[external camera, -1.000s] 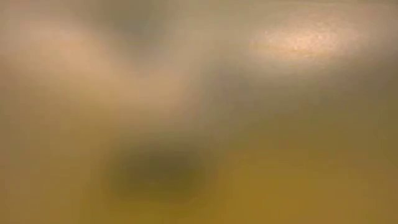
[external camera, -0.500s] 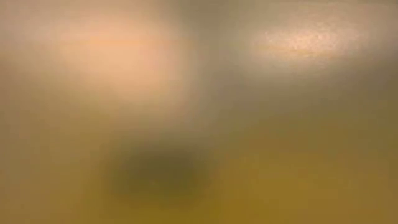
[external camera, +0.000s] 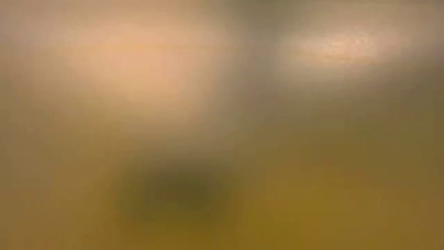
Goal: Pick & Place food coloring
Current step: Put the small green food coloring bottle in the yellow bin
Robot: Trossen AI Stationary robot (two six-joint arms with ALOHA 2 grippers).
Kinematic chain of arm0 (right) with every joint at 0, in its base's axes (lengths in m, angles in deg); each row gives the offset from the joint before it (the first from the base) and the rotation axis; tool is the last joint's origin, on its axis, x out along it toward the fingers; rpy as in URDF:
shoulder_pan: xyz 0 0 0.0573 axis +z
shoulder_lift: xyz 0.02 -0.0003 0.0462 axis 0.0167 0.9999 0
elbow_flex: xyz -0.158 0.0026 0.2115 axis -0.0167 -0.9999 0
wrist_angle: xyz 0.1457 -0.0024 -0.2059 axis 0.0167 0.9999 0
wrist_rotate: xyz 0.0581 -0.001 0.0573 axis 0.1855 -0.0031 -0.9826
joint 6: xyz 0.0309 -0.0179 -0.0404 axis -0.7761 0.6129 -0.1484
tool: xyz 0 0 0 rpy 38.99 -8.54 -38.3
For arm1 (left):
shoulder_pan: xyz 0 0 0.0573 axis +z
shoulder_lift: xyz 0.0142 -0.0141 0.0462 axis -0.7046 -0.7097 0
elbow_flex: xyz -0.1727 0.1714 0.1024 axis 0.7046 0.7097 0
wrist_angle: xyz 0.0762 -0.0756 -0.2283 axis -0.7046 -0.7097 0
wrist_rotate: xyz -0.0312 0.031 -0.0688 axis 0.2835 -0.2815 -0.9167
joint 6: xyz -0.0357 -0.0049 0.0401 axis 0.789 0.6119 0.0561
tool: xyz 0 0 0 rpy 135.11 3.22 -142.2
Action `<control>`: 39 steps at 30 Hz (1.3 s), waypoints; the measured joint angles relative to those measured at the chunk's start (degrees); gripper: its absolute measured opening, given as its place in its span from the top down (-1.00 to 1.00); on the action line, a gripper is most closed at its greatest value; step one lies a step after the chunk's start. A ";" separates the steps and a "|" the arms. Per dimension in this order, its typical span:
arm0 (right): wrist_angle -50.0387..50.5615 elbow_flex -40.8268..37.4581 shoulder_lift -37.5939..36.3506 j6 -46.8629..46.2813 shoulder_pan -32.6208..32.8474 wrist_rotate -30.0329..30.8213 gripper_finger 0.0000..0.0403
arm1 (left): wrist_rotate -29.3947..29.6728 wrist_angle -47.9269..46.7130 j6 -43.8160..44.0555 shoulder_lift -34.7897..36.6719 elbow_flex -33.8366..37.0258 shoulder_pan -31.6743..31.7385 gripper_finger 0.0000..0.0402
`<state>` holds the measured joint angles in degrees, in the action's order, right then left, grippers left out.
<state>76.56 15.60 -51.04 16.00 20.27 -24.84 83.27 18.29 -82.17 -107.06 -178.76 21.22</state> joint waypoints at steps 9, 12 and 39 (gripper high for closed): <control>0.00 -0.01 0.00 0.00 0.00 0.00 0.31 | 1.08 2.90 -2.46 -5.44 0.07 0.22 0.64; 0.00 0.00 0.00 0.00 0.00 -0.01 0.32 | 1.28 4.68 -2.64 -6.40 0.02 0.66 0.64; 0.00 -0.02 0.00 0.00 0.00 -0.01 0.32 | 1.37 -1.36 2.67 -8.14 0.26 2.44 0.61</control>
<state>76.56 15.58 -51.04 16.00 20.27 -24.85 84.65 16.93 -79.50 -115.20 -178.50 23.65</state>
